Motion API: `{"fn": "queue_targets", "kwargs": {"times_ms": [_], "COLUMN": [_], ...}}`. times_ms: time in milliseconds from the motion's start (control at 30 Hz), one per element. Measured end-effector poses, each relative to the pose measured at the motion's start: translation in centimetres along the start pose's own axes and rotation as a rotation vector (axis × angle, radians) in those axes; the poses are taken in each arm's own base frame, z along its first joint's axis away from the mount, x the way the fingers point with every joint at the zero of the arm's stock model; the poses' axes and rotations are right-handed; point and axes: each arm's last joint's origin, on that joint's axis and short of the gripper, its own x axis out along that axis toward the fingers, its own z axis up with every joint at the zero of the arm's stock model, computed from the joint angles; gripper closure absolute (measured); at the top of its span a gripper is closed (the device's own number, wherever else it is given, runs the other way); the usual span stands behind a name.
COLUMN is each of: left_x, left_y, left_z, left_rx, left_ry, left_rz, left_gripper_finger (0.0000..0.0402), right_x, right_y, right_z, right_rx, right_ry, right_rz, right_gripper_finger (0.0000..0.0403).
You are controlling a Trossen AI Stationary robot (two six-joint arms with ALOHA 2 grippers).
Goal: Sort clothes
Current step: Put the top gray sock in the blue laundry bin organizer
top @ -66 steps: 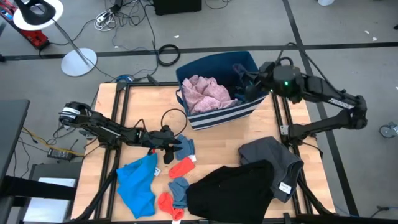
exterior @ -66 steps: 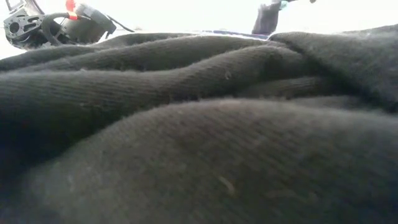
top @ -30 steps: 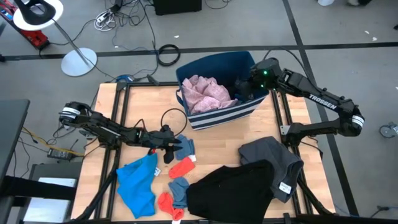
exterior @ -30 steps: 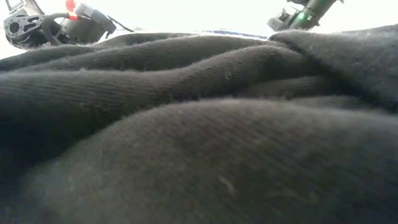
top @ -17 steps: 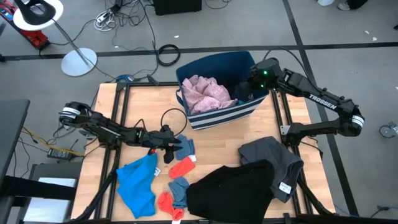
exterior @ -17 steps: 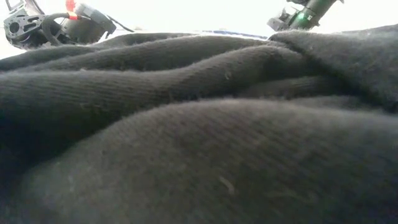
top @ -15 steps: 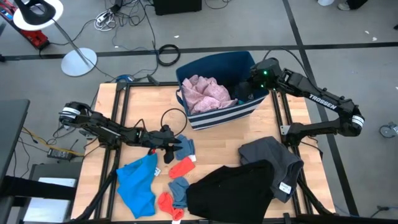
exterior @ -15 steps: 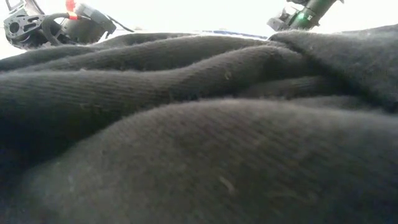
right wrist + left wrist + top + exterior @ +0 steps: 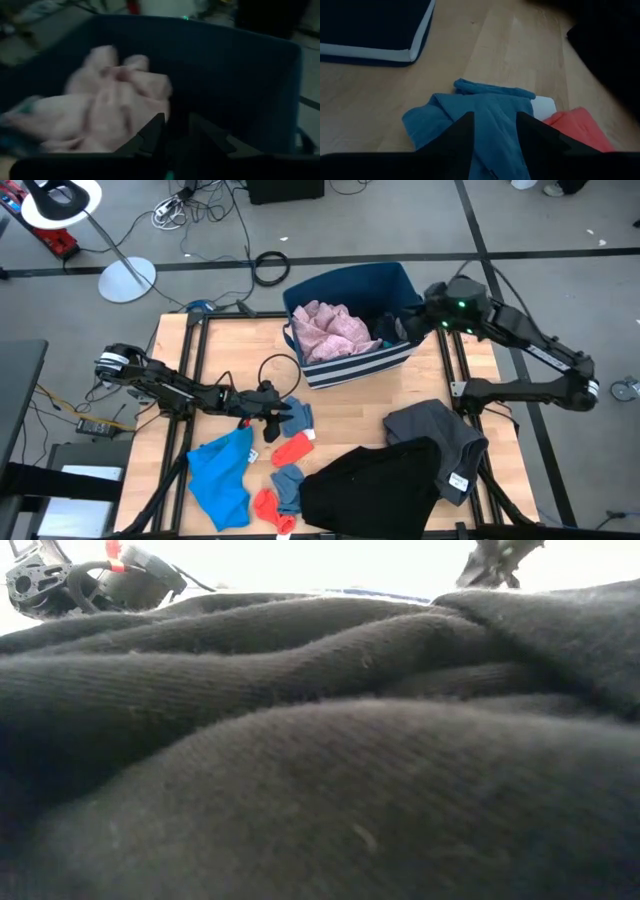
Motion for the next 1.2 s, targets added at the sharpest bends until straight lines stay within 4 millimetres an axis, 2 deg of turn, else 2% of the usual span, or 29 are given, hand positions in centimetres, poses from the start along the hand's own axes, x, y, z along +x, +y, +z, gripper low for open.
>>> {"fn": "queue_targets", "kwargs": {"times_ms": [233, 467, 700, 933, 1200], "left_x": [0.0, 0.0, 0.0, 0.0, 0.3], "left_y": [0.1, 0.1, 0.4, 0.5, 0.6], "left_z": [0.0, 0.0, -0.5, -0.8, -1.3], "left_rx": [0.006, 0.011, 0.033, 0.034, 0.039], "left_ry": [0.000, 0.000, 0.042, 0.067, 0.101], "left_rz": [0.021, 0.024, 0.071, 0.081, 0.088], "left_gripper_finger": [0.0250, 0.0250, 0.0250, 0.0250, 0.0250], "right_x": [-4.1, -5.6, -3.9, -1.6, -0.1], "right_y": [1.1, 2.7, 4.8, 7.5, 10.6], "right_z": [-1.4, -2.8, -6.0, -9.8, -12.9], "right_rx": [0.011, 0.004, -0.007, -0.038, -0.092], "right_ry": [-0.002, 0.086, 0.205, 0.238, 0.255], "right_rz": [0.161, 0.309, 0.394, 0.513, 0.624], "right_gripper_finger": [0.0313, 0.0309, 0.0310, 0.0311, 0.0312]}}
